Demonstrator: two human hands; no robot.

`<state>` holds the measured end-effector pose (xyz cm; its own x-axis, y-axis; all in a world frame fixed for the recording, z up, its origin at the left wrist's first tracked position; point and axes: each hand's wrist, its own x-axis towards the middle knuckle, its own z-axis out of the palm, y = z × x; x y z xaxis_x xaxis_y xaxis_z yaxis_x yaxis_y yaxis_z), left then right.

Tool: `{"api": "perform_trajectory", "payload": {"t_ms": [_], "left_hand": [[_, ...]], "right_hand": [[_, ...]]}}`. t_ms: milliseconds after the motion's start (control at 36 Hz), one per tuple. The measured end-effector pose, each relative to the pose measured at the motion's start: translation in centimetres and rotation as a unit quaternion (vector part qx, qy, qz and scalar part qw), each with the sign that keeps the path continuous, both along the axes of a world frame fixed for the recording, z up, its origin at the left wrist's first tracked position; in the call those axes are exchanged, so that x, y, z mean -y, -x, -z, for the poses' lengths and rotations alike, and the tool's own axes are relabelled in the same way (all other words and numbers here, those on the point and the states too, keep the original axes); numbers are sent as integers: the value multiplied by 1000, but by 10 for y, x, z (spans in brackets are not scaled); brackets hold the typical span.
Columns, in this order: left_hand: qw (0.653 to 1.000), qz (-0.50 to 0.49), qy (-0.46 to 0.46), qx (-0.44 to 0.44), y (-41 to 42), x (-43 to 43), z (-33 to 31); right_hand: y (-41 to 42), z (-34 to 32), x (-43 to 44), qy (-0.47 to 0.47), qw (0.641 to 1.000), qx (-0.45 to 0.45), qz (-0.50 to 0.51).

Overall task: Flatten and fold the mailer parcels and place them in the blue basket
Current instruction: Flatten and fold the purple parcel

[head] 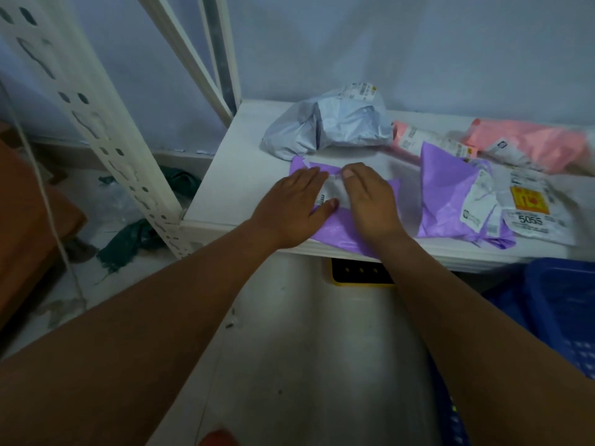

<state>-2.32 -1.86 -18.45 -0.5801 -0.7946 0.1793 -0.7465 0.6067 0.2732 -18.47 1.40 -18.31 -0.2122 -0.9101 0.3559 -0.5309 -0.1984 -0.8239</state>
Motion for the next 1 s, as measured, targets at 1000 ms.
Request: {"api": "perform_trajectory", "payload": {"t_ms": [1000], "left_hand": [[999,-37,-9,0,-10,-1,6]], "right_hand": [[6,3,0,-171,913,-370,31]]}}
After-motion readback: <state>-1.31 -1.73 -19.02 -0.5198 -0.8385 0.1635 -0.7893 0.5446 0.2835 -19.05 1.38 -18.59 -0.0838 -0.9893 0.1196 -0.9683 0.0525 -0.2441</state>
